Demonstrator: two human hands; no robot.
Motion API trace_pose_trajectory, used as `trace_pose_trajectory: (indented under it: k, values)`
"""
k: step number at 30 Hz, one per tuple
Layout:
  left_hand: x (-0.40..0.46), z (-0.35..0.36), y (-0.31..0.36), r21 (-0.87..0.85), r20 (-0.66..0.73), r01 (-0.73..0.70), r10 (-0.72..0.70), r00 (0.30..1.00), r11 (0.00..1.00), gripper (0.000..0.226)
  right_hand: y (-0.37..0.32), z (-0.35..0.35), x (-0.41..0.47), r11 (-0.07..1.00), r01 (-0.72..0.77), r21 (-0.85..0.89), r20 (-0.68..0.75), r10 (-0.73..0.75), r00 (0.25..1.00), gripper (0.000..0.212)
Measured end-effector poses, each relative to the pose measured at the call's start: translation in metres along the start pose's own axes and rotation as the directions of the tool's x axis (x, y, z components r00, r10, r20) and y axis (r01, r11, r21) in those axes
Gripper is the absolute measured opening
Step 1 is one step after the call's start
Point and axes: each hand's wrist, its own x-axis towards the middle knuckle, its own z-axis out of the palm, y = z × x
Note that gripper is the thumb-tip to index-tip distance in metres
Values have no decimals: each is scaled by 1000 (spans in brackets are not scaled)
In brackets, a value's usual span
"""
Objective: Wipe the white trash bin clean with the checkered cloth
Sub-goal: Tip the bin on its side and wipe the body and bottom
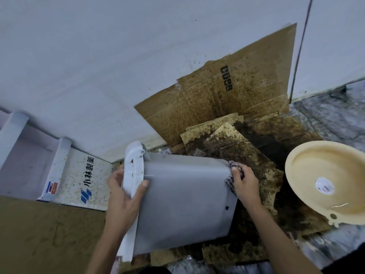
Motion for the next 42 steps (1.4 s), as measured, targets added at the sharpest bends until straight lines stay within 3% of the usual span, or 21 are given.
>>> trace_pose_trajectory:
  k: [3,8,13,17,21,27,32,37,42]
  values:
    - [17,-6,17,-41,53,-23,25,998,999,91,3,-12,-15,999,-20,34,-42,21,999,26]
    - [55,-16,43,181,213,-12,-27,977,983,79,17,-25,-29,995,-91,43,-42,92,995,32]
    - [80,-18,70,231,334,-2,-77,939,973,78,13,-34,-36,987,-131,90,-37,134,990,29]
    - [74,-7,67,132,302,5,-46,952,991,75,11,-36,-39,980,-140,143,-33,146,989,28]
    - [63,-5,60,-101,184,51,-32,982,994,68,8,-37,-42,972,-149,182,-60,162,985,27]
    - [41,-20,73,-191,2,-73,74,997,979,70,-19,-39,-25,971,-93,220,-61,108,992,28]
    - [28,-20,74,-182,-88,-208,195,977,961,72,-48,-38,6,988,-6,156,-55,15,998,30]
    - [22,2,54,-123,-63,-207,200,978,971,72,-40,-26,10,997,69,17,-19,-69,997,36]
    - [45,16,64,-16,16,-317,317,948,948,59,-53,-1,-17,981,184,67,28,-186,982,38]
